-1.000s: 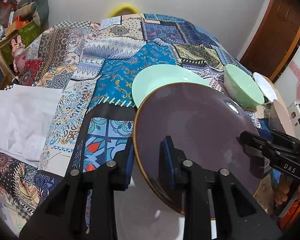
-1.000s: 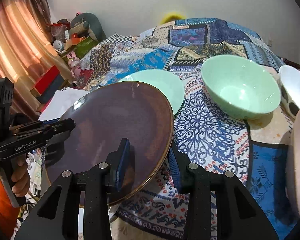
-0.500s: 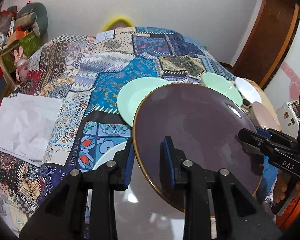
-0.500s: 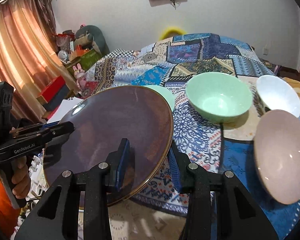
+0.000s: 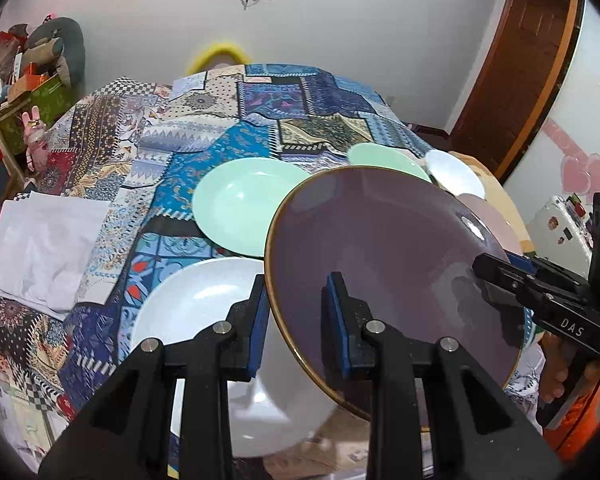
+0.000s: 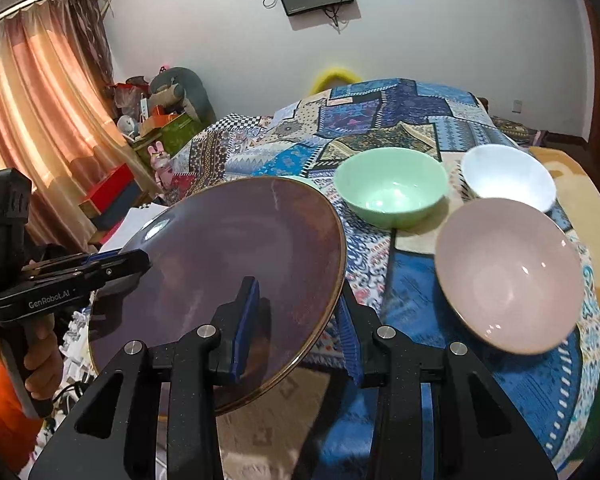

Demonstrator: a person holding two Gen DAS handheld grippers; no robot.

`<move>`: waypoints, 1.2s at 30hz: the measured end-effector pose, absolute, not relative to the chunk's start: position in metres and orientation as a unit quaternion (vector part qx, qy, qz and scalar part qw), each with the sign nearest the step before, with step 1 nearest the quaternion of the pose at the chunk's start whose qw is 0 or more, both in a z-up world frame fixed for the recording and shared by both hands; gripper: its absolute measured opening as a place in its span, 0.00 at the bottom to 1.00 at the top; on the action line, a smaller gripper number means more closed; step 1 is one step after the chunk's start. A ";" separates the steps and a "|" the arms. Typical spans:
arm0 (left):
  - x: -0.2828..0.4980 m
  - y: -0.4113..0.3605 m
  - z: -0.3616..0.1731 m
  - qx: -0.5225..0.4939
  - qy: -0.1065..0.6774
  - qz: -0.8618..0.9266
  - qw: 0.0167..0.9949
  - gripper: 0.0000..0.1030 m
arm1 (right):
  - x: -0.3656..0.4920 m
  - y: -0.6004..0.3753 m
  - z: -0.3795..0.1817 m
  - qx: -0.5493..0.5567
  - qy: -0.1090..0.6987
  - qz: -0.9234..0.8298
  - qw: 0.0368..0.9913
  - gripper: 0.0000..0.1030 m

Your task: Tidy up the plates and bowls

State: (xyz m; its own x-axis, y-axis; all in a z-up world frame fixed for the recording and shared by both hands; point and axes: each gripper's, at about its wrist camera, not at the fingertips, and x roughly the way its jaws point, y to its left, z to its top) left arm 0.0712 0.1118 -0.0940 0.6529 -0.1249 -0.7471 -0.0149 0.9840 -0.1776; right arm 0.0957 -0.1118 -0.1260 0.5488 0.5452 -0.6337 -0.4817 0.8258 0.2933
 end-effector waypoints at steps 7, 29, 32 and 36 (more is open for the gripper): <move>0.060 0.085 -0.097 -0.078 0.424 -0.035 0.902 0.28 | 0.088 -0.133 -0.134 0.048 0.381 0.286 0.878 0.34; 0.082 0.033 -0.151 -0.061 0.491 -0.057 0.867 0.28 | 0.101 -0.170 -0.185 0.070 0.439 0.264 0.856 0.34; 0.086 0.031 -0.158 -0.062 0.501 -0.057 0.862 0.28 | 0.103 -0.172 -0.189 0.071 0.444 0.262 0.854 0.34; 0.092 0.028 -0.165 -0.053 0.504 -0.054 0.860 0.28 | 0.107 -0.174 -0.192 0.074 0.449 0.257 0.853 0.34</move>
State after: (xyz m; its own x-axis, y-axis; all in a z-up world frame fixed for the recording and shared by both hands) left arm 0.0915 0.0281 -0.1647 0.4858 -0.1463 -0.8618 0.0391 0.9885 -0.1458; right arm 0.1073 -0.1745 -0.1925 0.4644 0.5049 -0.7276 -0.3725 0.8567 0.3567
